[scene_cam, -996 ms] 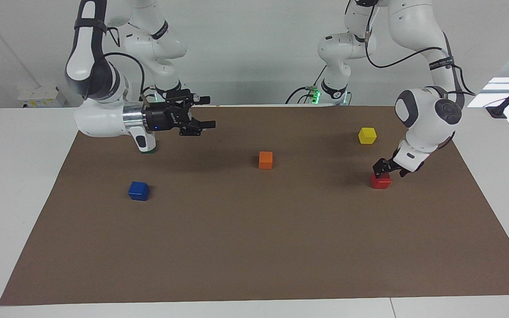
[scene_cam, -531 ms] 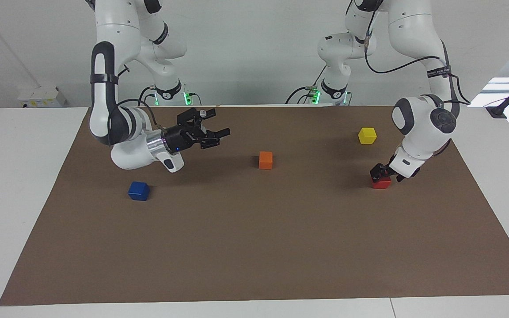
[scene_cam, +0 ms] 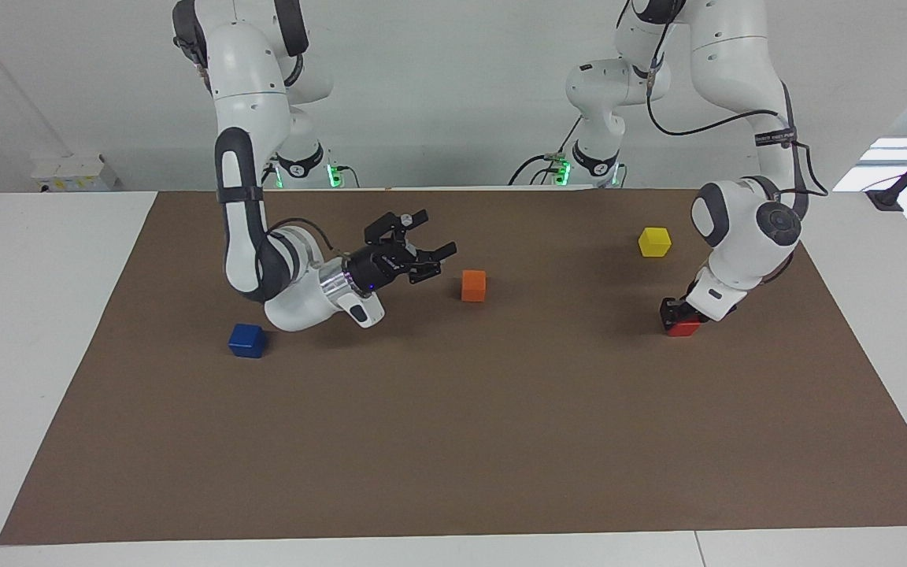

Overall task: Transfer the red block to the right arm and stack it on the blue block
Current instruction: 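Grasp and lift the red cube with the left gripper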

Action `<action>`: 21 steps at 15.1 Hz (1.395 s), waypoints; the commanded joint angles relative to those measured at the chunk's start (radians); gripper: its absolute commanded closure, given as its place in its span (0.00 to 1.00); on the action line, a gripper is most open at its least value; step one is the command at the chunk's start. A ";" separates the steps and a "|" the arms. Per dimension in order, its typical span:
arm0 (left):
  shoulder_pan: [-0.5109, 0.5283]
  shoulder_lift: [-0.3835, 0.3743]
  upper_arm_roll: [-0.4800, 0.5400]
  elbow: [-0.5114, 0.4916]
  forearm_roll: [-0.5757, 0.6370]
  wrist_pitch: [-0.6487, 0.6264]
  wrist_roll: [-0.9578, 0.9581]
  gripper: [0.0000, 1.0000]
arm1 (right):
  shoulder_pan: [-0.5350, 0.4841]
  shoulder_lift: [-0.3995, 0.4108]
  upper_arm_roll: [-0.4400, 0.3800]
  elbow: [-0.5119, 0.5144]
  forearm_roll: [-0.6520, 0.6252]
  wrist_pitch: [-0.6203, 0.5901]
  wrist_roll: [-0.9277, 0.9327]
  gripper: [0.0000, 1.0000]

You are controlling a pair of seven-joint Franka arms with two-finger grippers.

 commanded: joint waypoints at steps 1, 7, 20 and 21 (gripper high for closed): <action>-0.004 -0.012 0.007 0.019 0.002 -0.062 -0.018 1.00 | 0.023 0.051 0.004 0.056 0.045 -0.004 -0.020 0.00; -0.011 -0.047 -0.003 0.314 -0.142 -0.548 -0.320 1.00 | 0.025 0.051 0.004 0.058 0.048 0.001 -0.023 0.00; -0.013 -0.260 -0.166 0.339 -0.709 -0.587 -1.541 1.00 | 0.063 0.051 0.004 0.058 0.104 0.036 -0.040 0.00; -0.013 -0.266 -0.166 0.329 -0.746 -0.563 -1.557 1.00 | 0.069 0.051 0.006 0.058 0.104 0.040 -0.043 0.00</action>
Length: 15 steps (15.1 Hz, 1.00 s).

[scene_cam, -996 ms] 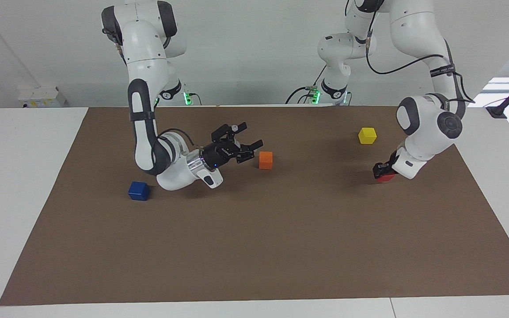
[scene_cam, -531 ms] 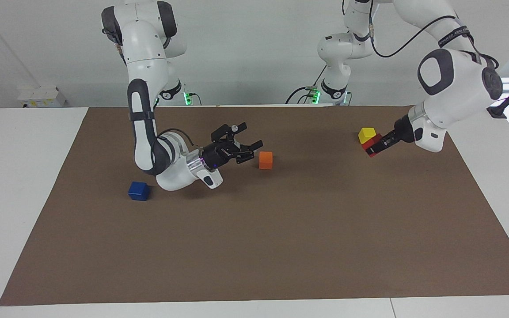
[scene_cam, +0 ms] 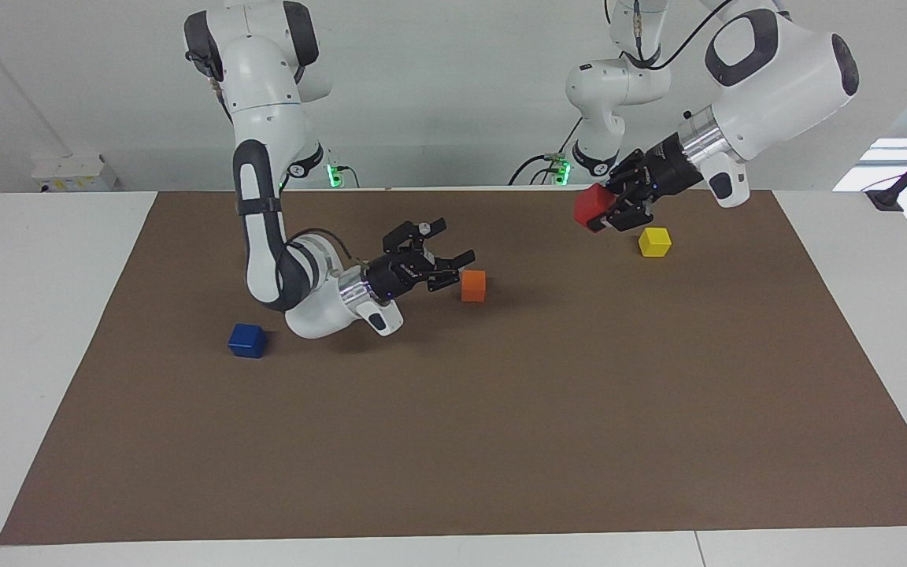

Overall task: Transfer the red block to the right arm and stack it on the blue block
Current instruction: 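Grasp and lift the red cube with the left gripper, then carry the red cube toward the waiting right gripper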

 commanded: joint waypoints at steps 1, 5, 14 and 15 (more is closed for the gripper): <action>-0.004 -0.020 0.007 -0.044 -0.096 0.061 -0.074 1.00 | 0.016 0.012 0.005 0.011 0.028 0.019 -0.037 0.00; -0.057 -0.126 0.005 -0.272 -0.326 0.274 -0.080 1.00 | 0.047 0.012 0.005 0.009 0.068 0.032 -0.057 0.00; -0.254 -0.171 0.004 -0.409 -0.397 0.575 -0.113 1.00 | 0.090 0.012 0.005 0.012 0.129 0.097 -0.076 0.00; -0.268 -0.169 0.005 -0.412 -0.409 0.591 -0.113 1.00 | 0.090 0.012 0.005 0.017 0.129 0.098 -0.076 0.00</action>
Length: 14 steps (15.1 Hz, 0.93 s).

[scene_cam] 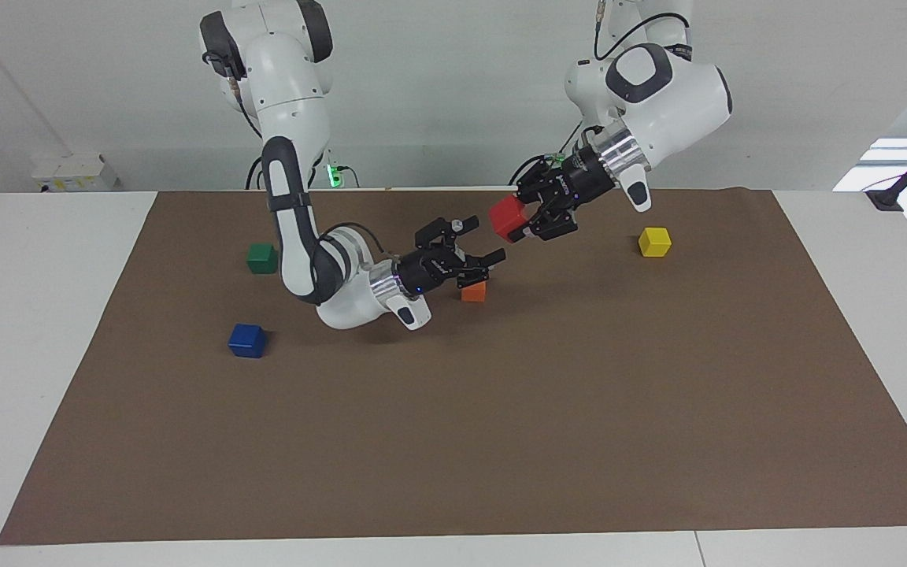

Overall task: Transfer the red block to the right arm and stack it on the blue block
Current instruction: 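Carry the red cube toward the waiting right gripper, then close the right gripper on the red cube held by the left gripper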

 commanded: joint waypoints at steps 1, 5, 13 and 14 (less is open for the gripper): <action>-0.046 -0.036 0.014 -0.058 -0.051 0.069 -0.005 1.00 | -0.002 0.010 0.005 0.017 0.021 0.017 -0.028 0.00; -0.111 -0.020 0.014 -0.064 -0.083 0.167 -0.005 1.00 | -0.002 0.010 0.005 0.022 0.021 0.017 -0.028 0.00; -0.147 0.036 0.014 -0.058 -0.195 0.238 0.144 1.00 | -0.001 0.002 0.012 0.022 0.034 0.069 -0.021 1.00; -0.147 0.040 0.014 -0.053 -0.196 0.238 0.151 1.00 | 0.001 -0.002 0.012 0.019 0.033 0.093 -0.019 1.00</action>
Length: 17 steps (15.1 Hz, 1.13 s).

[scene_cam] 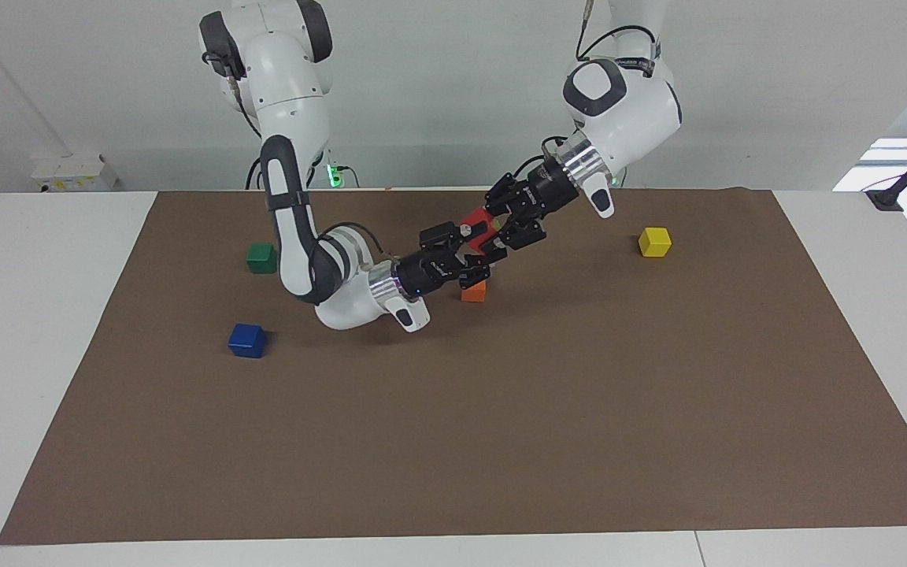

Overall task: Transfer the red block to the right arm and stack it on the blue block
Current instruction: 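Close the right gripper on the red cube held by the left gripper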

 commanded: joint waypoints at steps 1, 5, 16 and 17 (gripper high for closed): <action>-0.023 0.010 0.009 0.003 -0.040 0.022 0.048 1.00 | 0.003 -0.008 0.012 0.009 0.009 0.089 -0.016 1.00; -0.020 0.012 0.009 0.003 -0.045 0.018 0.056 1.00 | 0.001 -0.022 0.012 0.009 0.009 0.116 -0.002 1.00; -0.008 0.003 0.014 0.008 -0.046 0.016 0.052 0.00 | 0.000 -0.045 0.012 0.006 0.002 0.139 0.028 1.00; 0.001 0.003 0.015 0.008 -0.046 0.016 0.052 0.00 | 0.000 -0.045 0.012 0.006 0.002 0.140 0.030 1.00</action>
